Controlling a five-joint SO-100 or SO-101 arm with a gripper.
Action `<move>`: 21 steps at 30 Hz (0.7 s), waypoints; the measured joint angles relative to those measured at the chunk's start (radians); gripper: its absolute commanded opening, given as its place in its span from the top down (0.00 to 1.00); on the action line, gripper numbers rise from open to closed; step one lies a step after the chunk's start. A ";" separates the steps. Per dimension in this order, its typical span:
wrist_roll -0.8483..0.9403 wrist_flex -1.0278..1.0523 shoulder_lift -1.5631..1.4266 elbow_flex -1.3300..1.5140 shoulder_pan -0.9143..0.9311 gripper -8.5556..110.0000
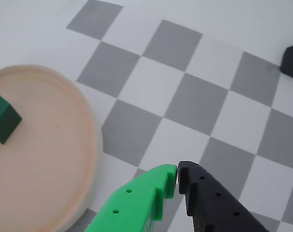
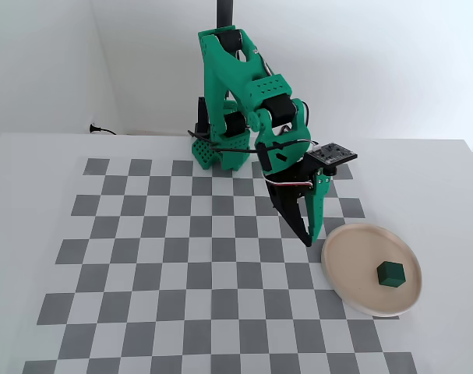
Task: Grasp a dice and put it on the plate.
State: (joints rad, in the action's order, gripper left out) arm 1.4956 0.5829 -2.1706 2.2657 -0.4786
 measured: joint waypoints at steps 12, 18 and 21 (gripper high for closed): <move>-0.043 -0.009 -0.391 0.322 0.158 0.96; -0.155 0.008 -0.615 0.499 0.163 0.96; -0.207 0.025 -0.738 0.580 0.166 0.96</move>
State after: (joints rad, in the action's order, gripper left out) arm 1.2885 0.6075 -2.9084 2.8455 -0.3129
